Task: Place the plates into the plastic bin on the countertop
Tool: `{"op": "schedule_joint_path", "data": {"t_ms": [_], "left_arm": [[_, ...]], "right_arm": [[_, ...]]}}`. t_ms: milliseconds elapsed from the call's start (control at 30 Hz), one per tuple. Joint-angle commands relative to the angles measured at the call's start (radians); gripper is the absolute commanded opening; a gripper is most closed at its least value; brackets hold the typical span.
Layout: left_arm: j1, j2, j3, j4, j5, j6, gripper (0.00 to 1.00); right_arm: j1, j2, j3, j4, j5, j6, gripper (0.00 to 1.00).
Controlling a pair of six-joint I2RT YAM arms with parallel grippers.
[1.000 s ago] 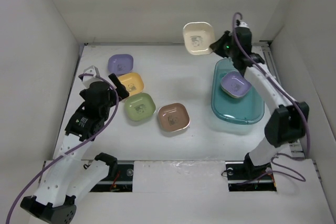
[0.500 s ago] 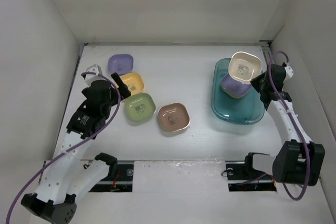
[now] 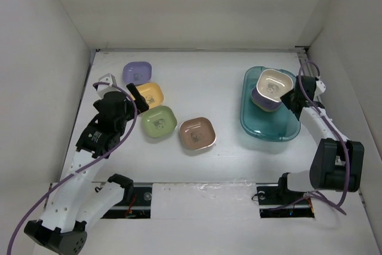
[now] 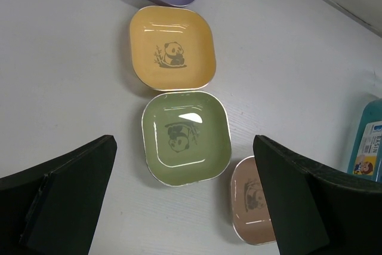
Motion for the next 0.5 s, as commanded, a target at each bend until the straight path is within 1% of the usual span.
{"op": "schedule_joint_path", "data": {"t_ms": [0,67,100,133,167,200,233,267,300,367,400,433,467], "left_arm": [[0.002,-0.010,-0.007,0.030,0.013,0.013,1.00],[0.002,-0.010,-0.007,0.030,0.013,0.013,1.00],[0.002,-0.010,-0.007,0.030,0.013,0.013,1.00],[0.002,-0.010,-0.007,0.039,0.013,0.013,1.00],[0.002,-0.010,-0.007,0.039,0.013,0.013,1.00],[0.002,-0.010,-0.007,0.039,0.013,0.013,1.00],[0.002,-0.010,-0.007,0.039,0.013,0.013,1.00],[0.002,-0.010,-0.007,0.039,0.013,0.013,1.00],[0.002,-0.010,-0.007,0.039,0.013,0.013,1.00],[0.002,-0.010,-0.007,0.039,0.013,0.013,1.00],[0.002,-0.010,-0.007,0.039,0.013,0.013,1.00],[0.002,-0.010,-0.007,0.039,0.013,0.013,1.00],[0.002,-0.010,-0.007,0.039,0.013,0.013,1.00]], "right_arm": [[0.010,0.014,0.015,0.075,0.004,0.030,0.00],[0.021,0.014,0.015,0.075,-0.006,0.030,0.15],[0.031,-0.002,0.015,0.075,-0.006,0.030,0.26],[0.044,-0.016,0.004,0.075,0.004,0.030,0.42],[0.044,-0.051,-0.008,0.066,0.004,0.030,0.70],[0.059,-0.074,-0.008,0.066,0.016,0.030,0.78],[0.083,-0.100,-0.008,0.066,0.017,0.016,0.92],[0.103,-0.163,-0.008,0.066,0.030,-0.012,1.00],[0.126,-0.199,-0.008,0.066,0.043,-0.026,1.00],[0.220,-0.266,0.001,0.075,0.053,-0.079,1.00],[0.263,-0.317,0.012,0.118,0.022,-0.163,1.00],[0.309,-0.328,0.012,0.150,-0.017,-0.218,1.00],[0.394,-0.328,0.042,0.151,-0.052,-0.268,1.00]]}}
